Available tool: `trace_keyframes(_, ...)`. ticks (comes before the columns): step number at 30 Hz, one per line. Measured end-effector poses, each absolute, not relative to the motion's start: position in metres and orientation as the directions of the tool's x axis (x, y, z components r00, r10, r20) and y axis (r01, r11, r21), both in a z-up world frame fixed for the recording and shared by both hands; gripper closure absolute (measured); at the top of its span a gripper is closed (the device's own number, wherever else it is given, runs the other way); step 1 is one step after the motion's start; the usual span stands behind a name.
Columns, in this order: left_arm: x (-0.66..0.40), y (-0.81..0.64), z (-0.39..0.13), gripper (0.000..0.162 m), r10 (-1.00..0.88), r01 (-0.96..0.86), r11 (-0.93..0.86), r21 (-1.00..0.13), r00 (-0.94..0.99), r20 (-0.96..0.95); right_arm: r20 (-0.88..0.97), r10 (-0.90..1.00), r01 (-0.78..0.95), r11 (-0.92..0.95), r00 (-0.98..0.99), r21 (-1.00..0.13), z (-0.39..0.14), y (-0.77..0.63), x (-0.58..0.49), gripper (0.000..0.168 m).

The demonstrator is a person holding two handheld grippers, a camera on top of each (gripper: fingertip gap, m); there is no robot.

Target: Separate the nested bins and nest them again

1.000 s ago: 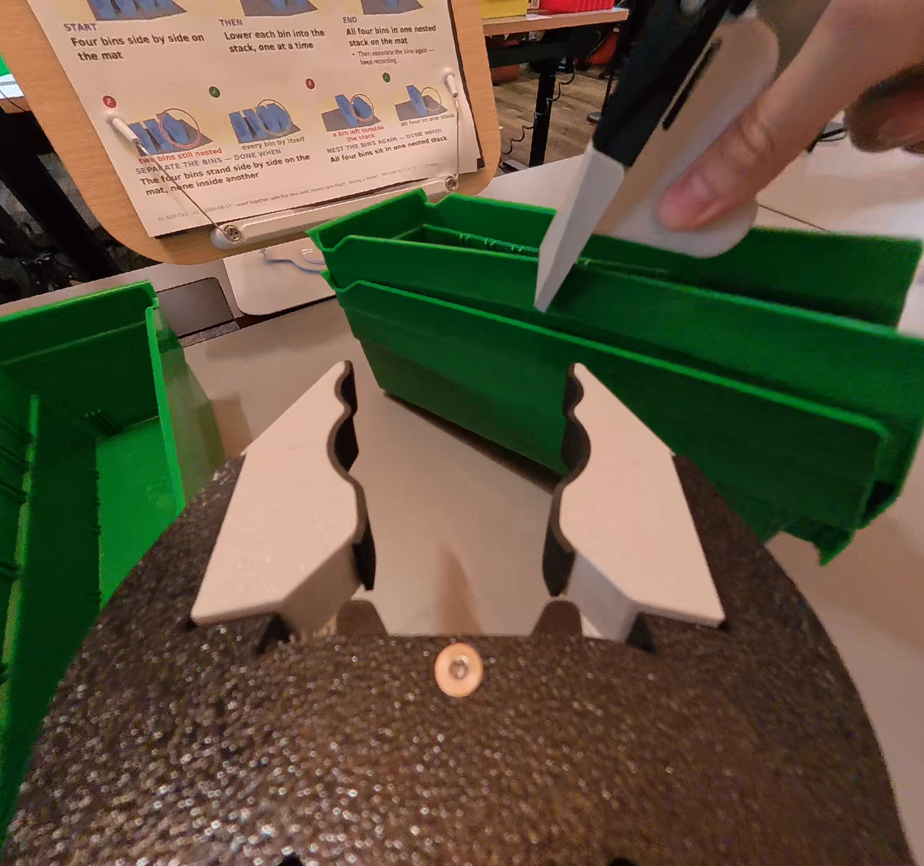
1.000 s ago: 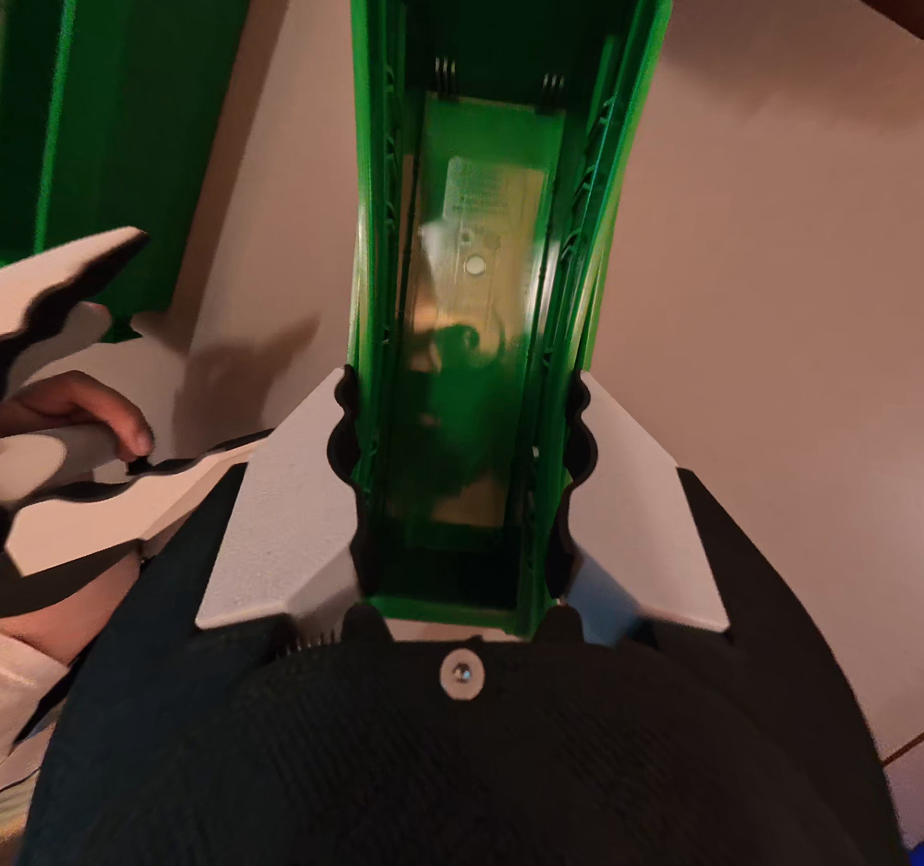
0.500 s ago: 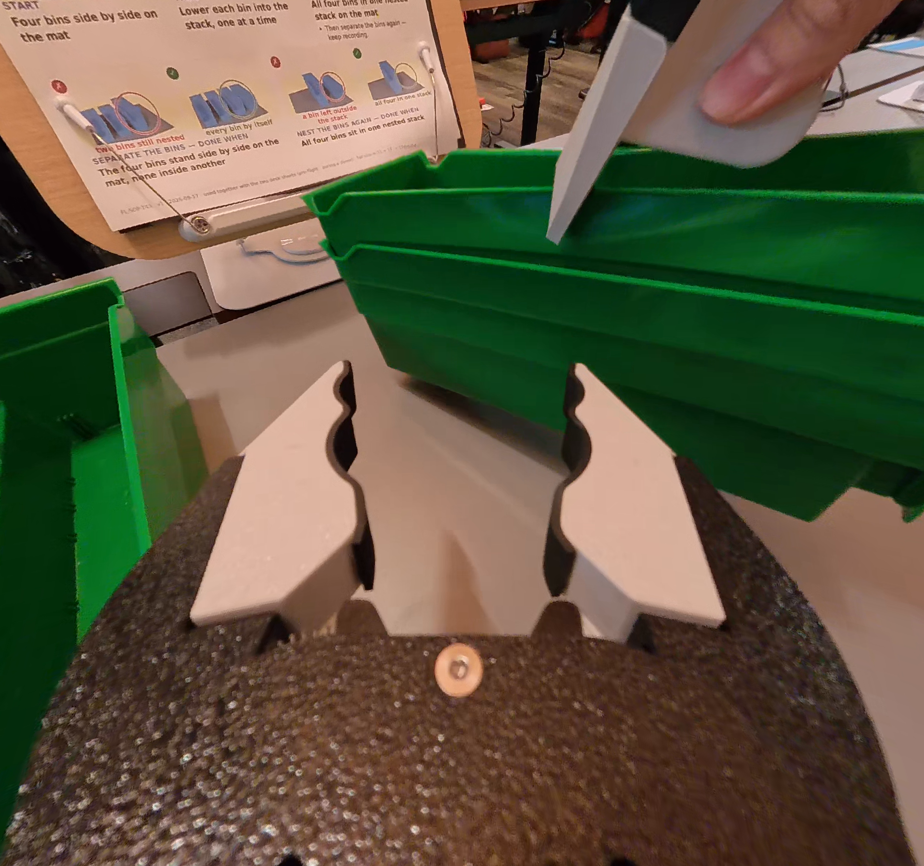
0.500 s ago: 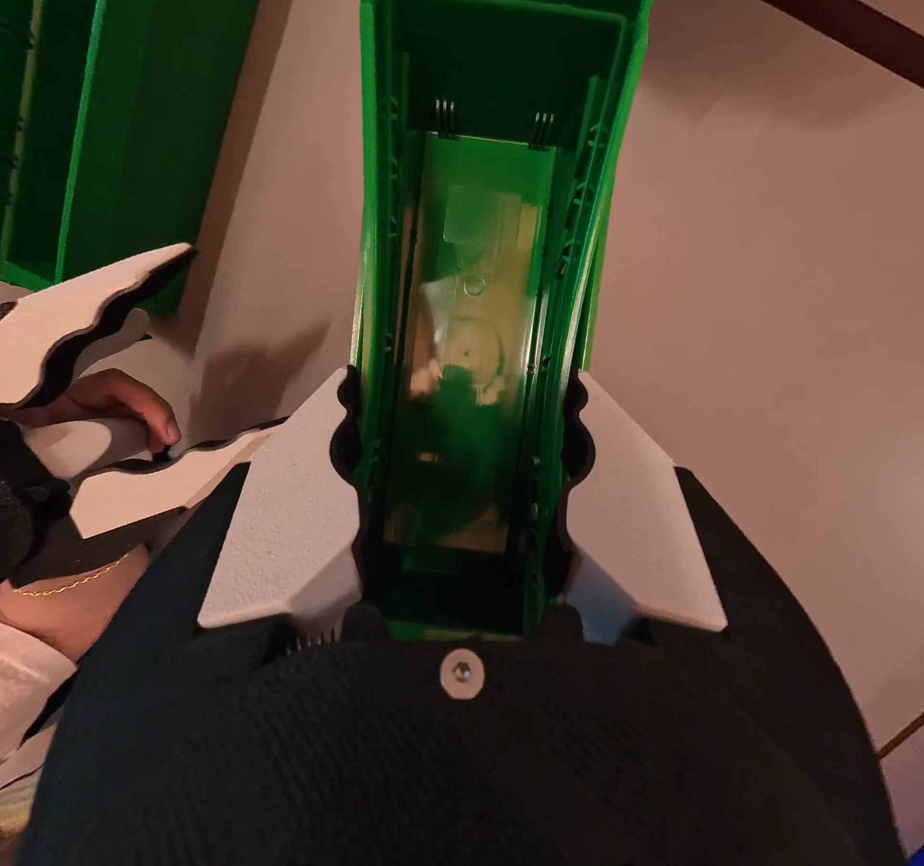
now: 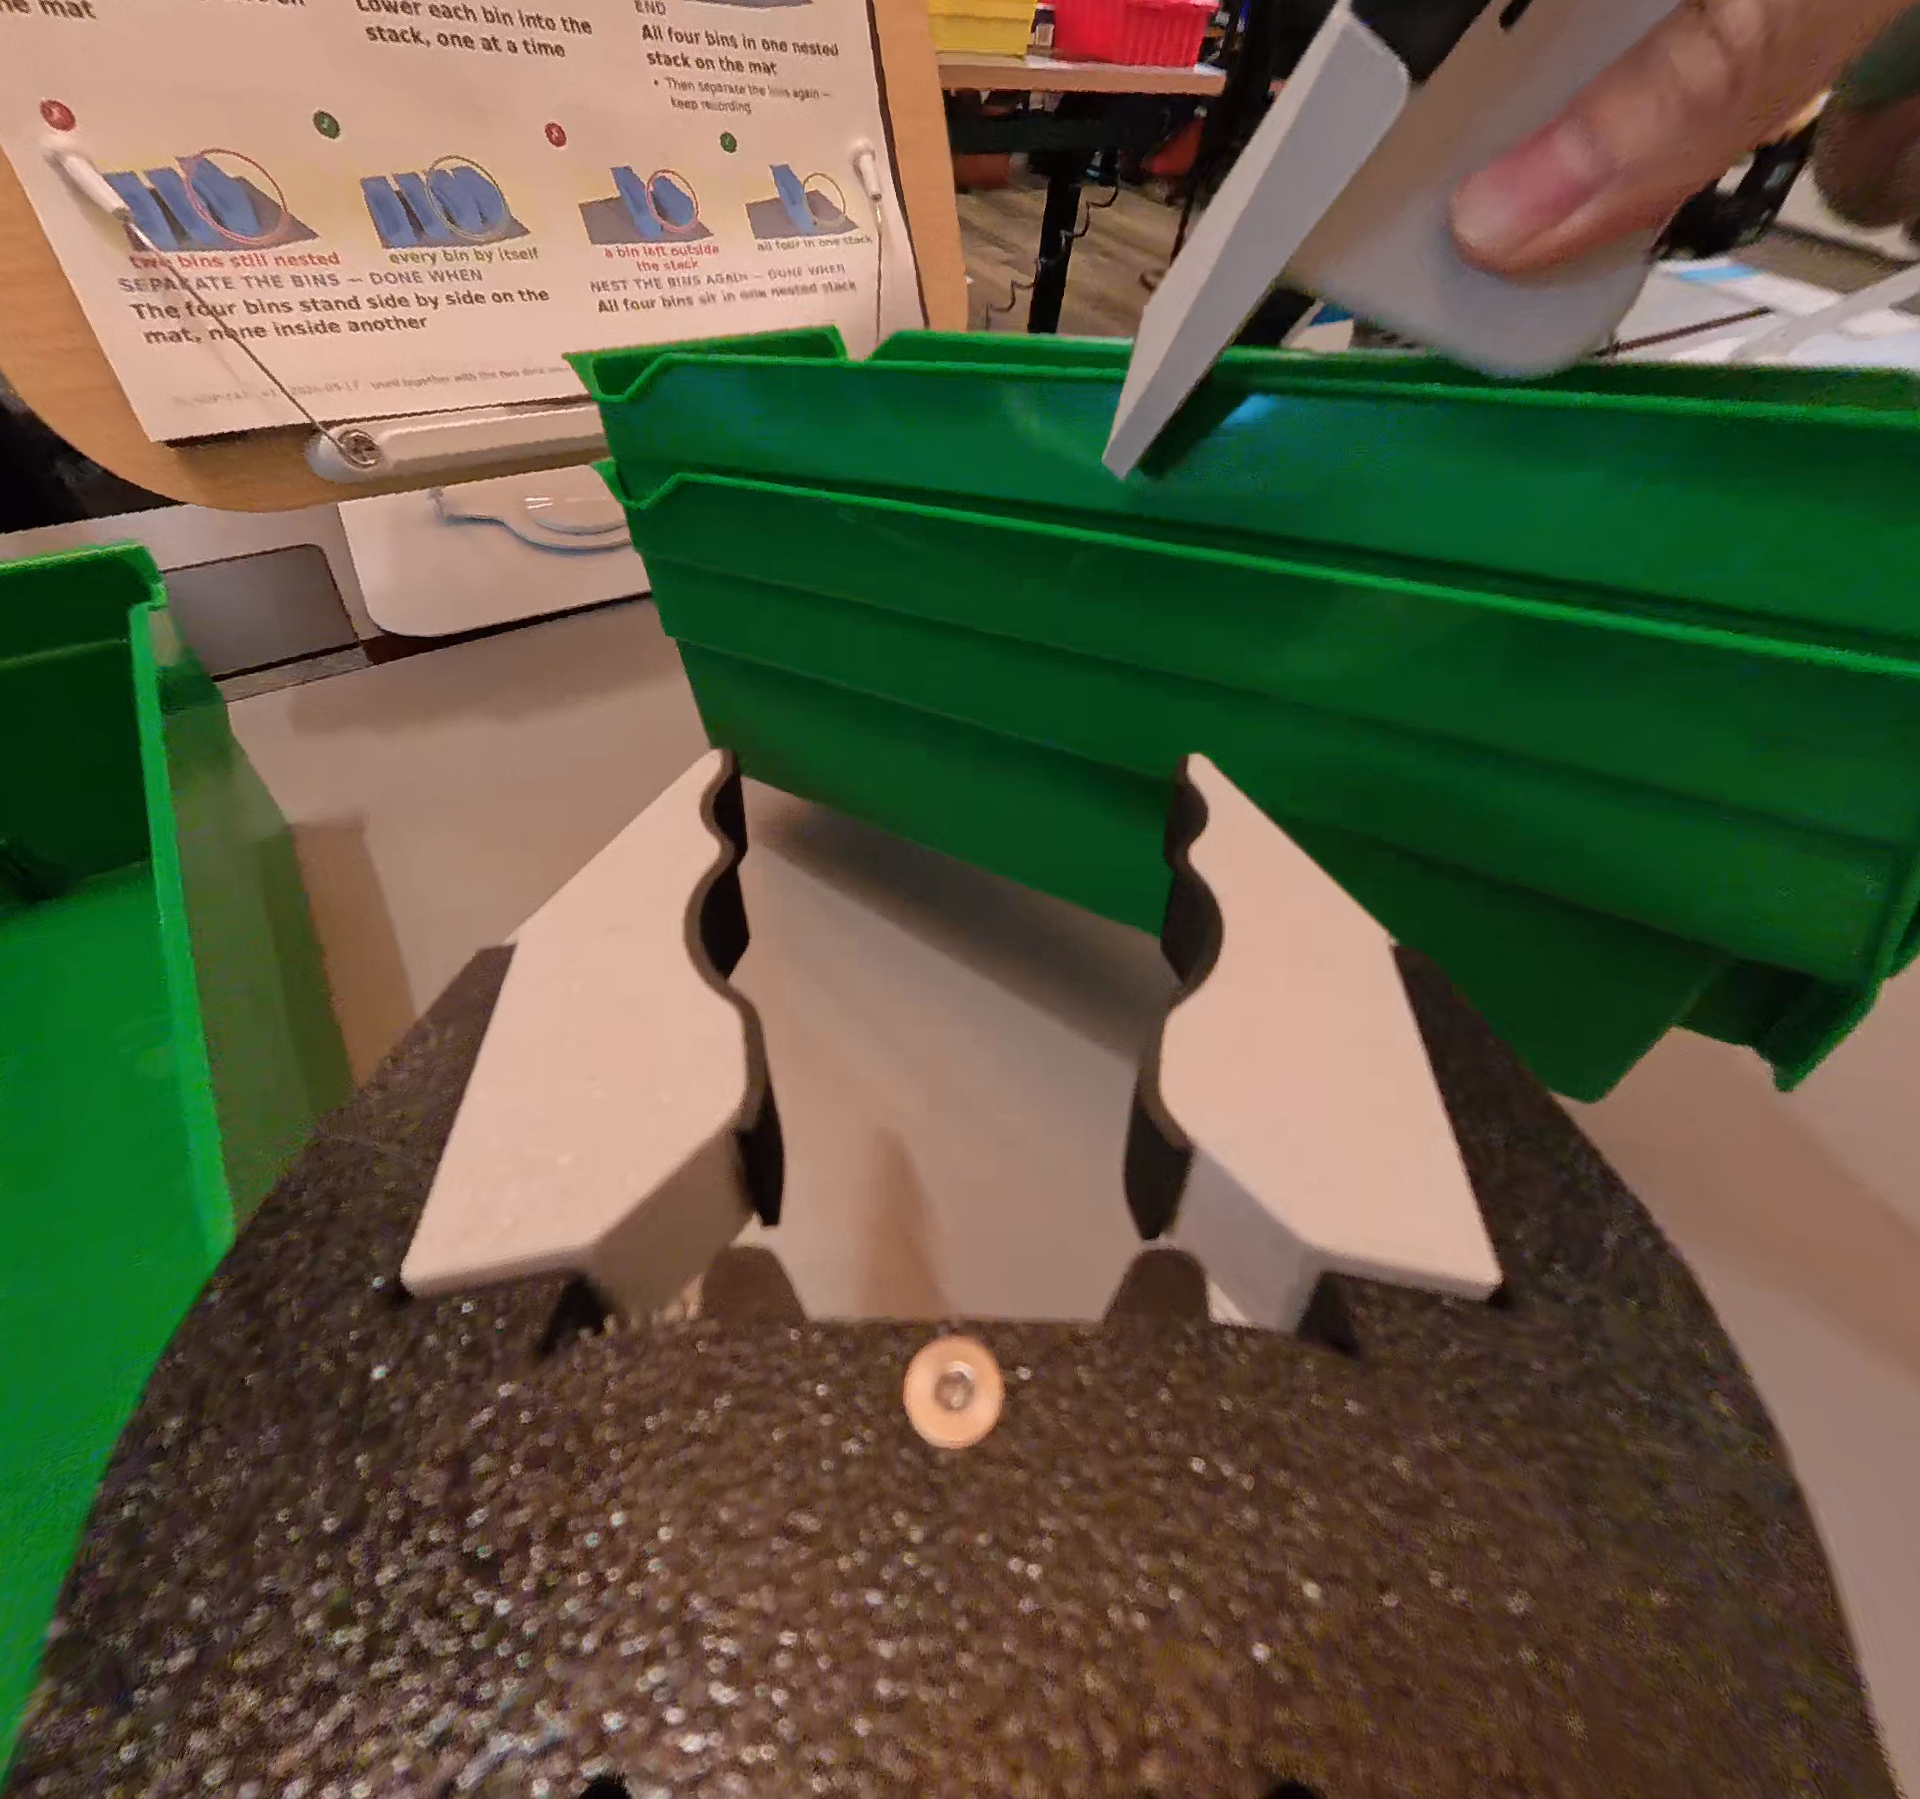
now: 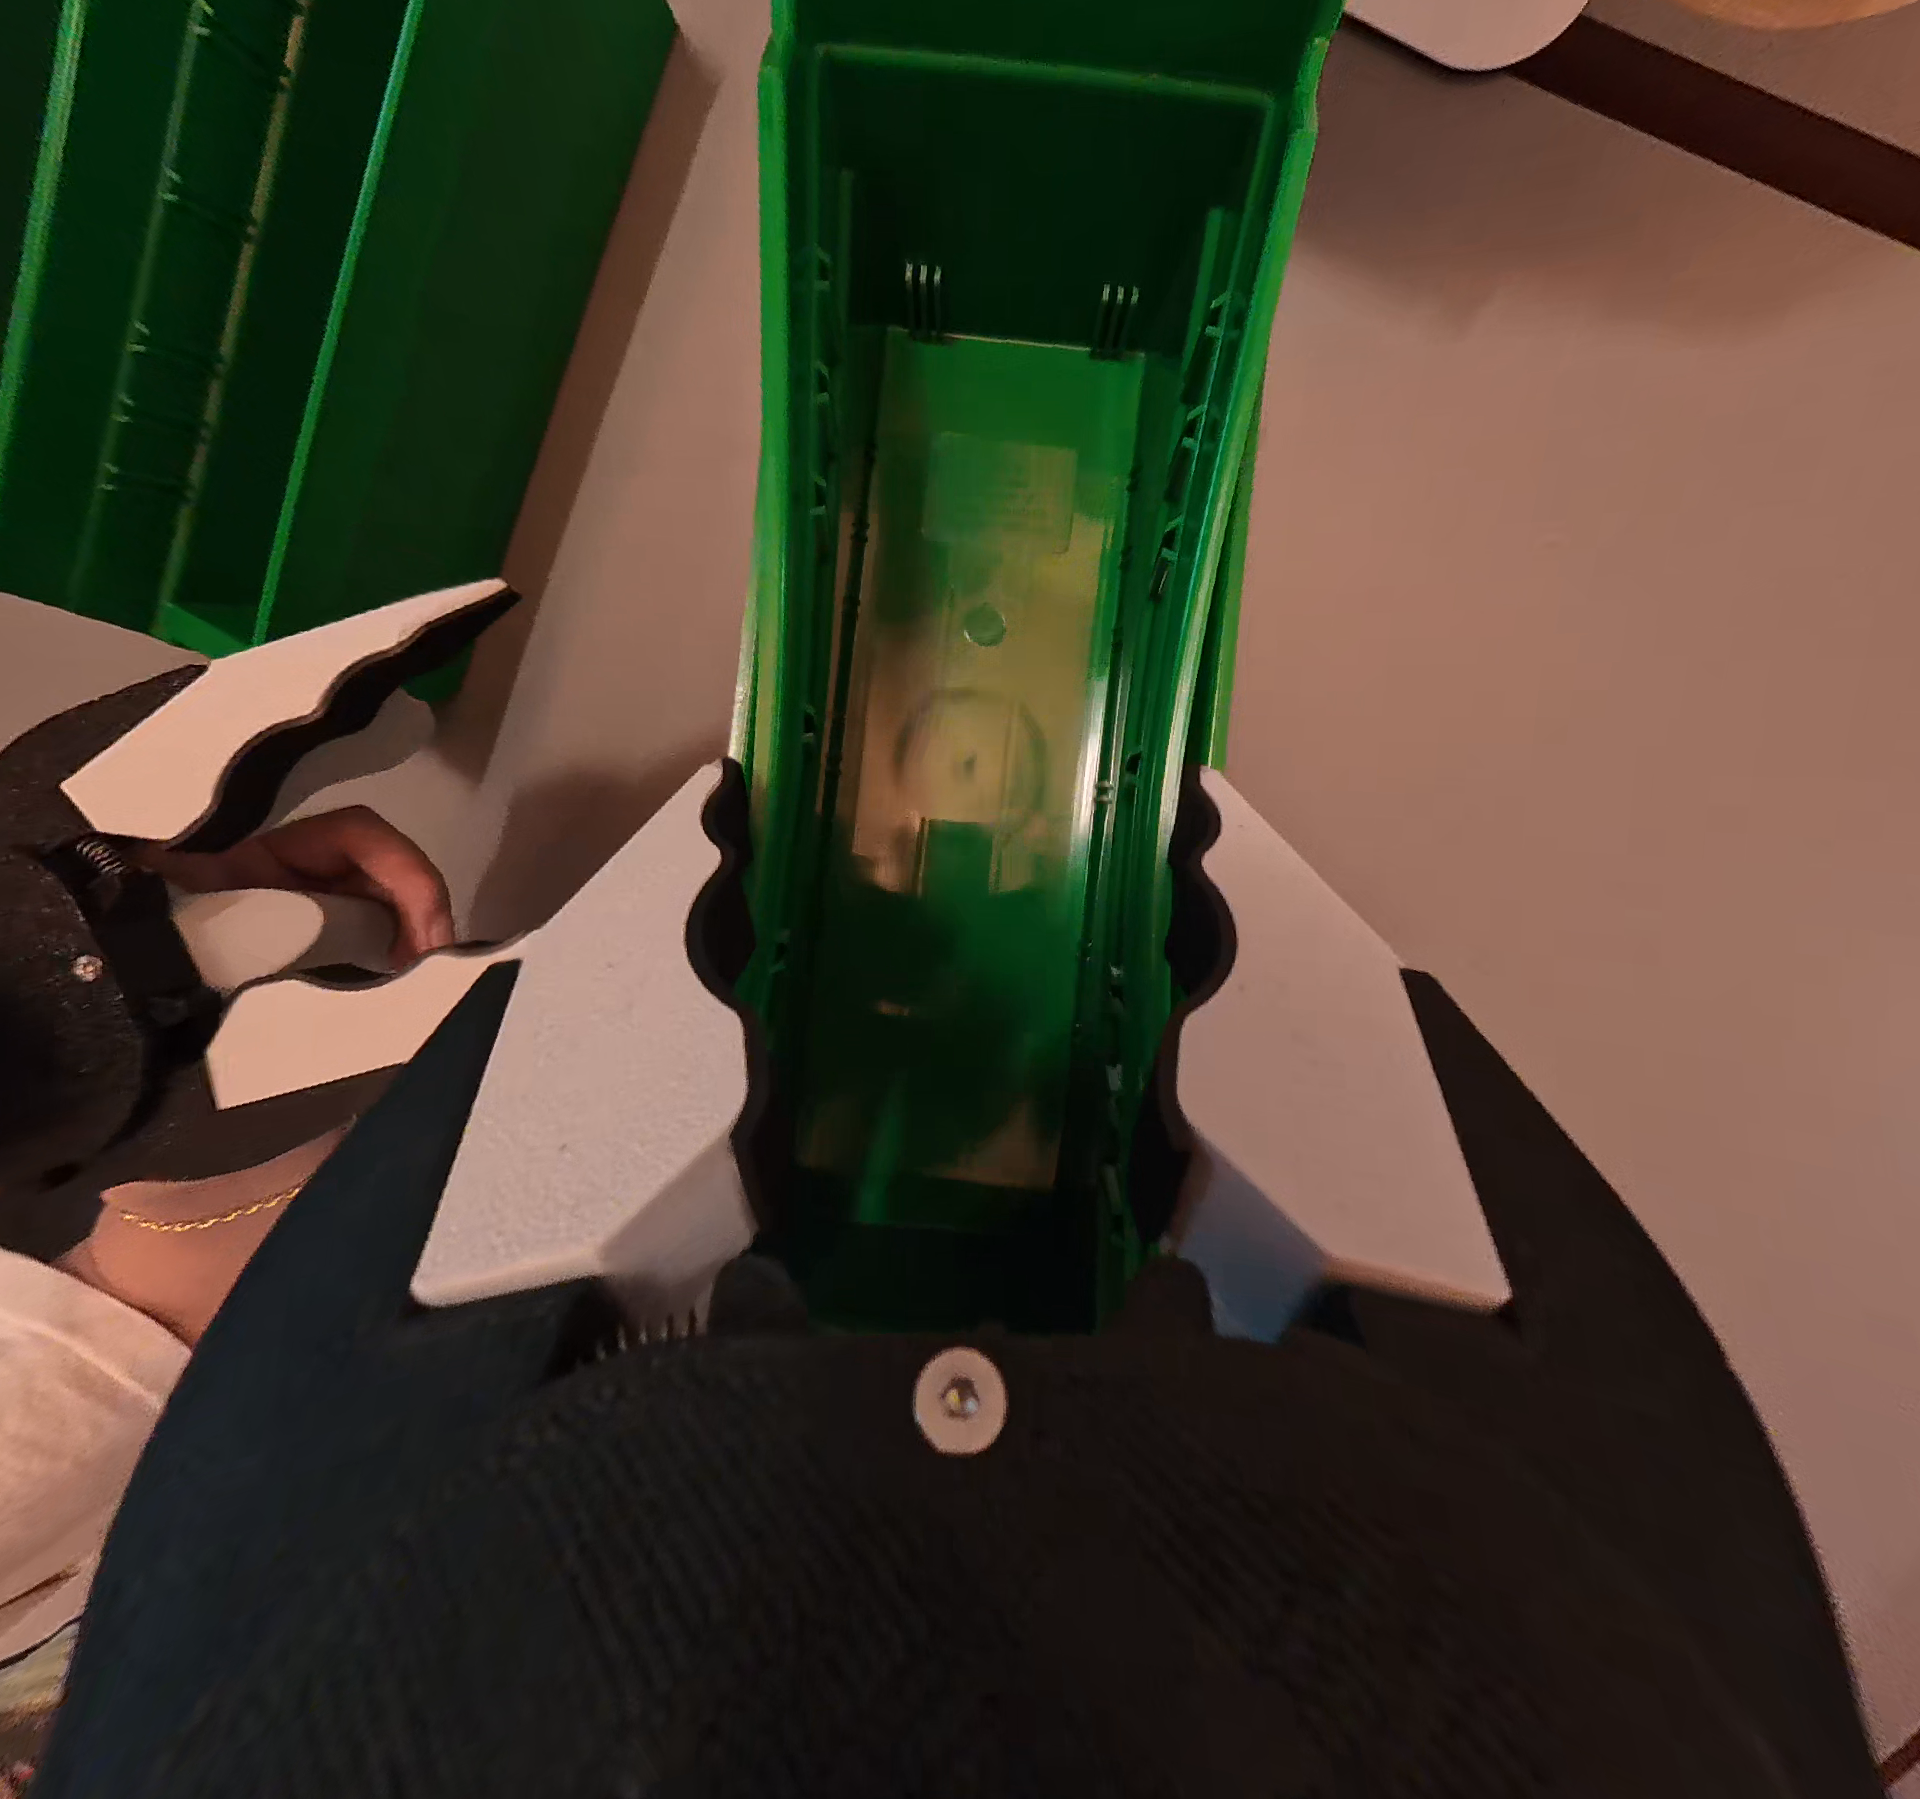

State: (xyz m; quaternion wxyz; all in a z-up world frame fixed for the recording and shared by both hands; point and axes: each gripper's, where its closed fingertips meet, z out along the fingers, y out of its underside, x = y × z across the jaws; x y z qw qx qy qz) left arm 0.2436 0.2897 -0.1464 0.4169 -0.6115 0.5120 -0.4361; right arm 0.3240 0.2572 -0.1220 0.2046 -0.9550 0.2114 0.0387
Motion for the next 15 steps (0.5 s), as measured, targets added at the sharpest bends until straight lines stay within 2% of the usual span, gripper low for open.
trace_keyframes(3,0.243,0.281,-0.136,0.087,-0.981,-0.228,-0.192,-0.955,0.064,0.182,-0.117,-0.395,-0.408,-0.833,0.911,-0.373,-0.125,0.257,0.327,0.085)
trace_keyframes(8,0.246,0.249,-0.124,0.101,-0.903,-0.212,-0.407,-0.889,-0.051,0.426,-0.089,-0.406,-0.409,-0.836,0.909,-0.365,-0.139,0.257,0.325,0.084)
trace_keyframes(12,0.254,0.243,-0.143,0.111,-0.876,-0.269,-0.458,-0.848,-0.026,0.481,-0.096,-0.398,-0.405,-0.839,0.912,-0.363,-0.150,0.262,0.314,0.084)
trace_keyframes(15,0.255,0.246,-0.152,0.134,-0.904,-0.300,-0.411,-0.861,0.008,0.428,-0.083,-0.396,-0.397,-0.842,0.915,-0.366,-0.154,0.264,0.311,0.084)
